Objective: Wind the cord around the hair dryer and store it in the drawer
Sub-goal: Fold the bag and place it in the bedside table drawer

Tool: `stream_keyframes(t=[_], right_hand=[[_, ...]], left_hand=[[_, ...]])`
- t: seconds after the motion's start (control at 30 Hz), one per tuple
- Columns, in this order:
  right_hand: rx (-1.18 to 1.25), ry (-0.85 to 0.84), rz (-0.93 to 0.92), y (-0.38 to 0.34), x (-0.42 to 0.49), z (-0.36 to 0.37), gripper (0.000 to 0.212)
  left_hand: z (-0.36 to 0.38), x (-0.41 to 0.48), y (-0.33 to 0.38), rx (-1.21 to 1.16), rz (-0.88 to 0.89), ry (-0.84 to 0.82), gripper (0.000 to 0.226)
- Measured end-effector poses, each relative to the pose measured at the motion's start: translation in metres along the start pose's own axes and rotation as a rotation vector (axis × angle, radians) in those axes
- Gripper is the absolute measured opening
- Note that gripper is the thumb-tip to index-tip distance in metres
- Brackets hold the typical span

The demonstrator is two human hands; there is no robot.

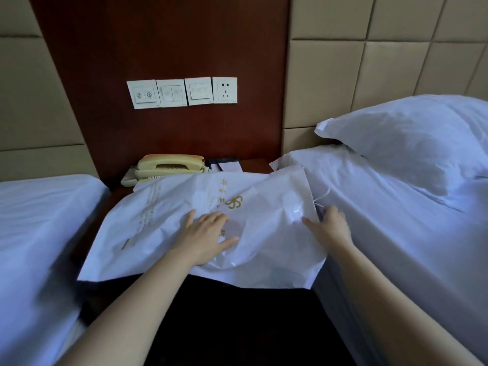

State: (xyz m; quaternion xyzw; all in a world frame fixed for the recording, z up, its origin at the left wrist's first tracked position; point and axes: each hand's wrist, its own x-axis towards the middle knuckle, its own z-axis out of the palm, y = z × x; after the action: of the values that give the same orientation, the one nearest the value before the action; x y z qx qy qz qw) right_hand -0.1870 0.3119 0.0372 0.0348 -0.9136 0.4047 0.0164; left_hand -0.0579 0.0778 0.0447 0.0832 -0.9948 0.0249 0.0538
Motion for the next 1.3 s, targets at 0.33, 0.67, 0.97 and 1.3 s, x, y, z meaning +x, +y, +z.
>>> stream_keyframes(t=[0.33, 0.67, 0.97, 1.3], right_hand=[[0.006, -0.386, 0.169, 0.046, -0.028, -0.006, 0.043], [0.658, -0.132, -0.132, 0.045, -0.037, -0.021, 0.041], [0.784, 0.127, -0.227, 0.029, -0.047, -0.036, 0.039], [0.672, -0.300, -0.260, 0.046, -0.052, -0.056, 0.017]], left_hand=[[0.022, -0.025, 0.019, 0.067, 0.036, 0.006, 0.112], [0.024, -0.034, 0.003, 0.028, 0.024, 0.020, 0.079], [0.021, -0.038, 0.002, -0.022, 0.144, 0.321, 0.038], [0.002, -0.050, -0.013, -0.162, 0.121, 0.352, 0.029]])
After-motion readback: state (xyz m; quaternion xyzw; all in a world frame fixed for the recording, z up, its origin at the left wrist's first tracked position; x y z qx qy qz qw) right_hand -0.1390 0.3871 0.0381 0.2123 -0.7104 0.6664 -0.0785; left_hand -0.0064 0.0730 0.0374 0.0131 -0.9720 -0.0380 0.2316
